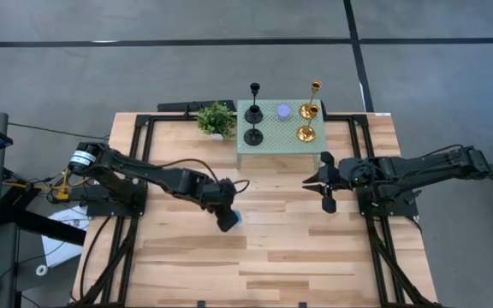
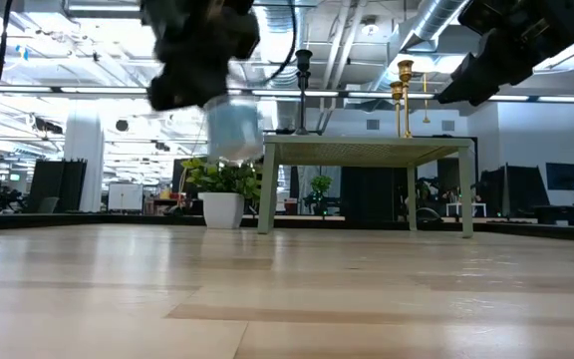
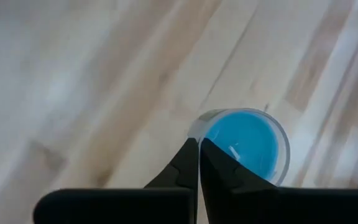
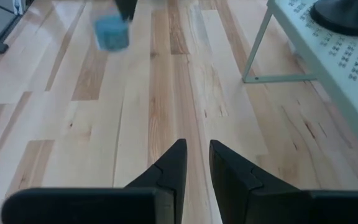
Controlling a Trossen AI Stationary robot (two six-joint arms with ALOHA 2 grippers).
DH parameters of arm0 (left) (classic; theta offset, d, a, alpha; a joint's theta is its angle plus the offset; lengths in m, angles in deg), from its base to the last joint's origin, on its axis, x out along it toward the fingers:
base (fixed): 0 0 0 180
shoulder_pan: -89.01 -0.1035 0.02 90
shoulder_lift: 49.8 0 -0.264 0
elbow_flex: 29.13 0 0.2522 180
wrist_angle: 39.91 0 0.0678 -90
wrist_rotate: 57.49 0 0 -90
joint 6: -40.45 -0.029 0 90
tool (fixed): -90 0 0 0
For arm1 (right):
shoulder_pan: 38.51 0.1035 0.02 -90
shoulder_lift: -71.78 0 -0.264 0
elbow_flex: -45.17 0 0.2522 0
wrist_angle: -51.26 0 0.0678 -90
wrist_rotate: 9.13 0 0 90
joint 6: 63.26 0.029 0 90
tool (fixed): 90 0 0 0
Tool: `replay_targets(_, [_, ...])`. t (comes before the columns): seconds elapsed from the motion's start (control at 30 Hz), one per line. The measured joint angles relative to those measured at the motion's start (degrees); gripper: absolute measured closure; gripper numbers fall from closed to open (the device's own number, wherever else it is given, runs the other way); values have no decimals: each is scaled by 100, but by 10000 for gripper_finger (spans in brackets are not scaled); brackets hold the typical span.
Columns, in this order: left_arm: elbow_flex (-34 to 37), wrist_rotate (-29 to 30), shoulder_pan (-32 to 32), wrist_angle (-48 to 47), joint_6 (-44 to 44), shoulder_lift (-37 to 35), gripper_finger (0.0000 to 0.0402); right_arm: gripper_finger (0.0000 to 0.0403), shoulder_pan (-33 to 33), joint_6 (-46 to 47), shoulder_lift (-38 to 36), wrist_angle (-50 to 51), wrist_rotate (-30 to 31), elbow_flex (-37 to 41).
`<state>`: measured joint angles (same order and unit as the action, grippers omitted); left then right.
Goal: Pick & Place candle stick holders
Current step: Align the blue scented candle with the violet scented candle on the shelf
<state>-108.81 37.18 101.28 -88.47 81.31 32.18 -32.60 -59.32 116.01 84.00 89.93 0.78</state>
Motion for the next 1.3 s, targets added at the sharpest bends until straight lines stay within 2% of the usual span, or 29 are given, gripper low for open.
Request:
replay_targets(0.23, [-1095,347,3,-161,-1211,0,399,342,2,3,1,131,0,0])
replay_targets(0.53, [-2061,1204,-128,-242,-2837,167,399,342,1,6,2,177,0,0])
replay_targets(0.67, [-2631,1209,-394,-256,-3445,593,399,342,0,15,0,179,2,0])
replay_targets(0.87, [-3845,1162,-863,-586,-4228,1235,398,342,2,15,1,177,0,0])
replay_targets(1.03, [-4764,1185,-1324,-1174,-4457,1452,397,342,1,59,0,191,0,0])
replay_targets(1.2, [-5127,1117,-1744,-1328,-4509,1659,397,342,1,59,1,201,1,0])
replay_targets(1.3, [-5201,802,-1932,-1184,-4468,1858,397,342,0,27,2,186,20,0])
